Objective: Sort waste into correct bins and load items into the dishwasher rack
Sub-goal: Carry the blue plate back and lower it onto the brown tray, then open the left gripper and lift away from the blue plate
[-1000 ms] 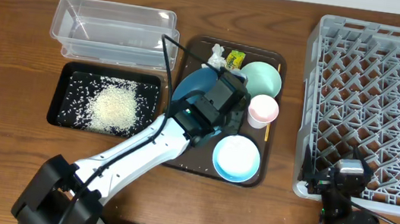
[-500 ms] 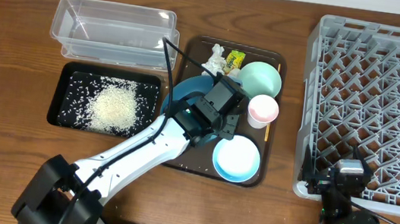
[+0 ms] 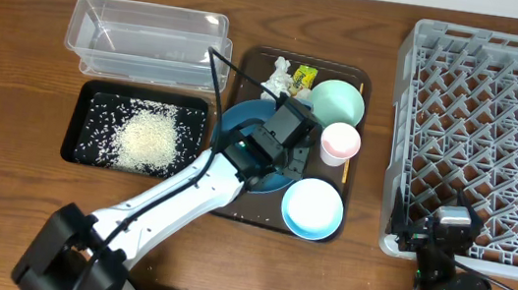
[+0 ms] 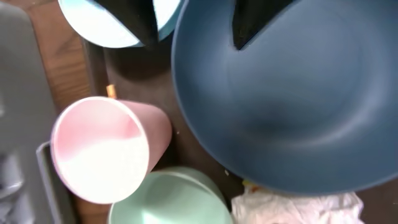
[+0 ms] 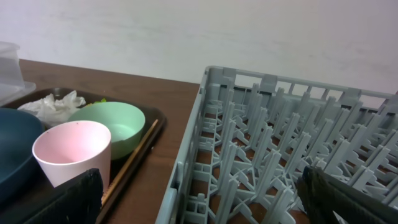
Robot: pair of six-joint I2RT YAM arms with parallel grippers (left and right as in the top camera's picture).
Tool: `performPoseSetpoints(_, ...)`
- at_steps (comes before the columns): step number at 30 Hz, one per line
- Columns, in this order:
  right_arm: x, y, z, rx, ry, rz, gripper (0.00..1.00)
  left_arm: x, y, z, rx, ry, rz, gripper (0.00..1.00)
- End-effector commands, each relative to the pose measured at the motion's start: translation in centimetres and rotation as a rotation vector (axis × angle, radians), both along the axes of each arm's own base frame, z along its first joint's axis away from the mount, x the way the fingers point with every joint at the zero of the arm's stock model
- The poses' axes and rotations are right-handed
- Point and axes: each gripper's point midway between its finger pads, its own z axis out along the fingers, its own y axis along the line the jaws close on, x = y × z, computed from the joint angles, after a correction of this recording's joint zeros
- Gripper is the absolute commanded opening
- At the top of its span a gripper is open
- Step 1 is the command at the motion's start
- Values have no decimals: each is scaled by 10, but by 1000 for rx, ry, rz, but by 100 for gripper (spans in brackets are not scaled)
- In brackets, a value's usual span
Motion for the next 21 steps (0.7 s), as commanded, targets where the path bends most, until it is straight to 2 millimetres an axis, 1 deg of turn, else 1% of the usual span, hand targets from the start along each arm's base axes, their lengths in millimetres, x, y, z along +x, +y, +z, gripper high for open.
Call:
performPoseSetpoints(1, 0, 2, 0, 4, -1, 6, 99, 6, 4, 38, -49, -90, 22, 50)
performPoseSetpoints(2, 0, 2, 0, 4, -1, 6, 99, 8, 7, 45, -54, -110, 32, 54)
performPoseSetpoints(4, 0, 2, 0, 4, -1, 6, 99, 11, 13, 62, -72, -154, 53, 57)
performPoseSetpoints(6, 0, 2, 0, 4, -1, 6, 99, 14, 18, 80, -104, -197, 70, 64)
performPoseSetpoints(7, 0, 2, 0, 4, -1, 6, 99, 16, 20, 88, -120, -216, 77, 66)
performPoseSetpoints(8, 0, 2, 0, 4, -1, 6, 99, 18, 23, 96, -131, -230, 85, 64)
performPoseSetpoints(9, 0, 2, 0, 4, -1, 6, 99, 19, 26, 106, -130, -238, 72, 54)
performPoseSetpoints(11, 0, 2, 0, 4, -1, 6, 99, 19, 35, 119, -99, -191, 55, 55)
performPoseSetpoints(13, 0, 2, 0, 4, -1, 6, 99, 16, 45, 130, -49, -104, 27, 63)
performPoseSetpoints(15, 0, 2, 0, 4, -1, 6, 99, 15, 51, 143, 12, -39, -67, 72)
performPoseSetpoints(16, 0, 2, 0, 4, -1, 6, 99, 19, 55, 150, 42, -26, -96, 77)
performPoseSetpoints(17, 0, 2, 0, 4, -1, 6, 99, 26, 58, 155, 61, -29, -107, 79)
performPoseSetpoints(19, 0, 2, 0, 4, -1, 6, 99, 49, 63, 166, 71, -68, -80, 82)
performPoseSetpoints(21, 0, 2, 0, 4, -1, 6, 99, 78, 66, 171, 55, -127, -35, 83)
